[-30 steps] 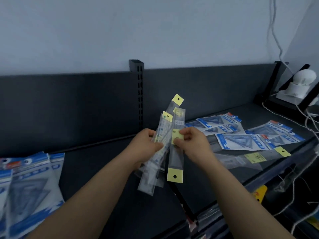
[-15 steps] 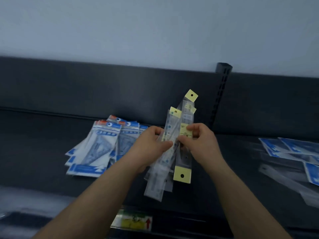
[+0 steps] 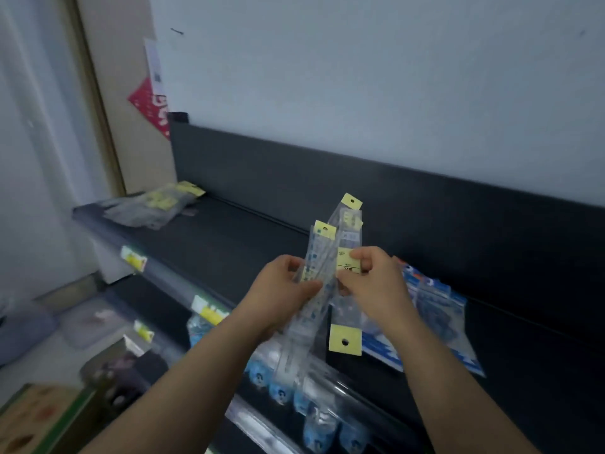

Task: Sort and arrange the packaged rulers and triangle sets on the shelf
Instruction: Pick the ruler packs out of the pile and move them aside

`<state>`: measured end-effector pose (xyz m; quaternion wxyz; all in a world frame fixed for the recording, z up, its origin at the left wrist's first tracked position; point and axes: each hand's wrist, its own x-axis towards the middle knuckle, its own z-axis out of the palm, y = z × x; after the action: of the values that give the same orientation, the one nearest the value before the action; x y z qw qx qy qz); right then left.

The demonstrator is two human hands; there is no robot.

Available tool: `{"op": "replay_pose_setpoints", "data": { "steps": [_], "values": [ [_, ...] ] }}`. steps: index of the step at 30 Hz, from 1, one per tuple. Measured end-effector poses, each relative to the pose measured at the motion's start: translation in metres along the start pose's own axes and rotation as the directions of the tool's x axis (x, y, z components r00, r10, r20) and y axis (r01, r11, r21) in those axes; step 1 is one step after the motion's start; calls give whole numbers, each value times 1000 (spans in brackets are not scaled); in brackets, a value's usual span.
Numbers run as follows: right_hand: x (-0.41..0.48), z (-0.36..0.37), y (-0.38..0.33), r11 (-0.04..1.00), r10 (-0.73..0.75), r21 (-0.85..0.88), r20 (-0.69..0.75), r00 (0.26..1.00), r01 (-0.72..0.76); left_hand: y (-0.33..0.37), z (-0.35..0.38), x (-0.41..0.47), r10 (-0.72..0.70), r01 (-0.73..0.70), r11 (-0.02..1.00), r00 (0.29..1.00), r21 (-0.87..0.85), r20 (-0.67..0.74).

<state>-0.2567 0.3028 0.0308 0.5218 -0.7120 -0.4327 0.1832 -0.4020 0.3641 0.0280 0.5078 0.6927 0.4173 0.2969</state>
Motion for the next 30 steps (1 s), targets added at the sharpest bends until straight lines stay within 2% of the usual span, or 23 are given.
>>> {"op": "replay_pose_setpoints", "data": {
  "steps": [6,12,19,30],
  "values": [
    [28,134,-48,999,-33,30,106,994,30,-37,-121,19,-48,55,998,981,32,-189],
    [58,244,-72,999,-1,45,176,984,-8,-72,-213,42,-126,125,992,957,-21,-263],
    [114,327,-77,998,51,14,230,972,-56,-106,-276,98,-175,167,985,928,-53,-328],
    [250,408,-85,996,84,14,209,974,-88,-123,-340,241,-94,130,989,923,72,-372]
  ]
}}
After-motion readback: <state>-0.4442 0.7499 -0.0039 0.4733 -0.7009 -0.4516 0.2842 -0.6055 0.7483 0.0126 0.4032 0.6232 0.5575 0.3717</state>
